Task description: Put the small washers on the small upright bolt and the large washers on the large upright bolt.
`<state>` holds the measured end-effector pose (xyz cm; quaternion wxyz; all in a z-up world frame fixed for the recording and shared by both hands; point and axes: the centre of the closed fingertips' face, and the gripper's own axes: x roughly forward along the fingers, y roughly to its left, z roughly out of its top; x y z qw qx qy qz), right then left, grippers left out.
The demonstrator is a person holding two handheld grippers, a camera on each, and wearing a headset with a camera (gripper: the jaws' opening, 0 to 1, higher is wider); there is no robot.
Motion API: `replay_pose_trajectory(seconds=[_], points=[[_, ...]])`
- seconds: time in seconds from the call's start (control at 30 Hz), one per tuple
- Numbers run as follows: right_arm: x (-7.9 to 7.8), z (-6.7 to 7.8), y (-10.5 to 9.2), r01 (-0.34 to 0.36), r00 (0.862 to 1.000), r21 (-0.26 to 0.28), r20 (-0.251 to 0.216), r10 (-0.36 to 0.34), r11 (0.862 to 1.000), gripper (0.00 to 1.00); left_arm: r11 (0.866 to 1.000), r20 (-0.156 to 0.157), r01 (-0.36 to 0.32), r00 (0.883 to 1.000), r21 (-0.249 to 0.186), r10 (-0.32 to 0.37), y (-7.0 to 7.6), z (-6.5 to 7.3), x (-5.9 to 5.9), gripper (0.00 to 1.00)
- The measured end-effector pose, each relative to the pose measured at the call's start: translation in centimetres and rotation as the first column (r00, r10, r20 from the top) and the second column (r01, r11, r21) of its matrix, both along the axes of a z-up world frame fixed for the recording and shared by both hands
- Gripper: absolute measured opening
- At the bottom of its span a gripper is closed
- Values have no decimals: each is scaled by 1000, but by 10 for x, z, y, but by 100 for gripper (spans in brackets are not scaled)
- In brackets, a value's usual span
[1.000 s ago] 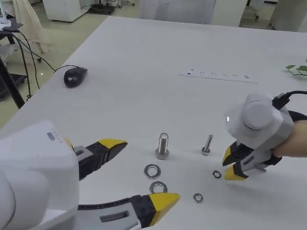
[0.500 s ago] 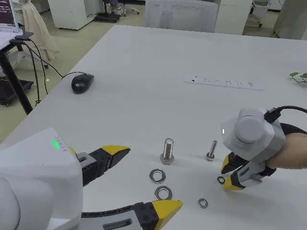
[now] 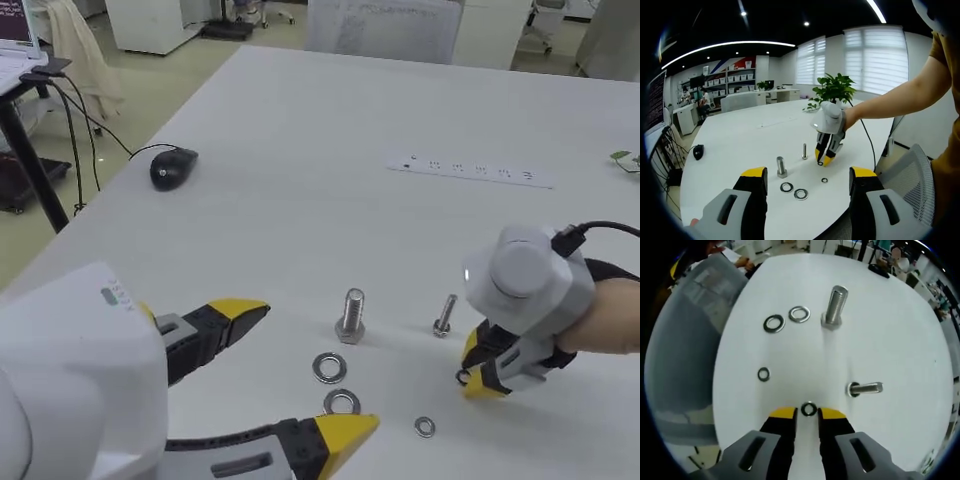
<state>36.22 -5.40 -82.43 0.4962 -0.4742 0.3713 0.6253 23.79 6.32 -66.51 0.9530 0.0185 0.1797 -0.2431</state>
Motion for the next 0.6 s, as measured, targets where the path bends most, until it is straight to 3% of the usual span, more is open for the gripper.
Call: replay_pose_trajectory(seconds=[0.6], points=[[0, 0, -1, -4, 1000, -7, 12, 4, 1000, 15, 1000, -4, -2, 1000, -3, 2, -1, -1, -1, 65]])
